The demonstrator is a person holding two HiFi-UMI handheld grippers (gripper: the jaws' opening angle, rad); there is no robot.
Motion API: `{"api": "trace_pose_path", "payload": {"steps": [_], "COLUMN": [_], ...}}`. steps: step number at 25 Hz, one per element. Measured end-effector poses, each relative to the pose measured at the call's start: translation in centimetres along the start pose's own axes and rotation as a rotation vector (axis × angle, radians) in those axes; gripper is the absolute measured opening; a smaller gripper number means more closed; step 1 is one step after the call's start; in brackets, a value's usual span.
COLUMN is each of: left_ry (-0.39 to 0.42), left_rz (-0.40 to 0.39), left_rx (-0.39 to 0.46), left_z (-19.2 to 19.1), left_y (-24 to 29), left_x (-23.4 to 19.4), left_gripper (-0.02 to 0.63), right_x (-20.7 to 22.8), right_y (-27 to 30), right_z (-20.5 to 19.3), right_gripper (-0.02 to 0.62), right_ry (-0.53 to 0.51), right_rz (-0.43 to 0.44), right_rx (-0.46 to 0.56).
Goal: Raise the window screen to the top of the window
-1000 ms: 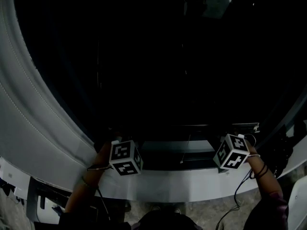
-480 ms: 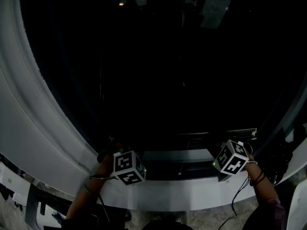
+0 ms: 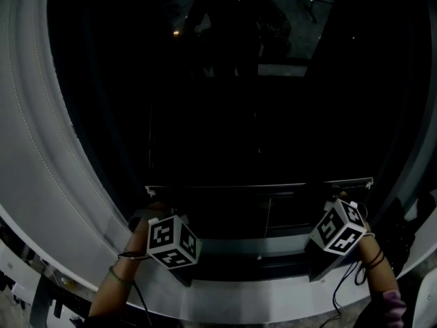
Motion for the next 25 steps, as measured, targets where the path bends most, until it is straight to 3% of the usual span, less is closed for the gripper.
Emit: {"api": "trace_pose_path", "payload": {"steps": [6,11,19,25], "left_ry": [-0.032,0.012,0.029,0.065], "left_rz": [0.098,0.196,0.239,0.347], "left_rx": [0.084,0.122,0.166,0.170], "left_z": [2.0,4.2,6.7,8.8], "left_y": [-2.8,-5.4,-9.0,-11.8], "left_x": [-5.4,-11.6,-18.0,-23.5], "left_gripper": [0.041,0.041,0.043,0.043], "right_x": [4.4,9.9,15.0,19.6], "right_y": [-3.2,-6.1,-9.8,-12.5], "right_z": [2.8,6.2,10.2,13.4], "right_gripper": [0.034,0.037,0.037,0.038], "right_ry": [-0.038,-0.080,-0.148,-0.197], "right_rz": [-0.116,-0.221,-0.307,-0.439], "right_rx": [0.060,0.125,0.151,0.170]}}
Point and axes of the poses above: the fingertips, and each gripper's own axes: y forward along the fingers, x to its right, z out of its top, the point moved 4 cm from there along -y, backward along the fingers
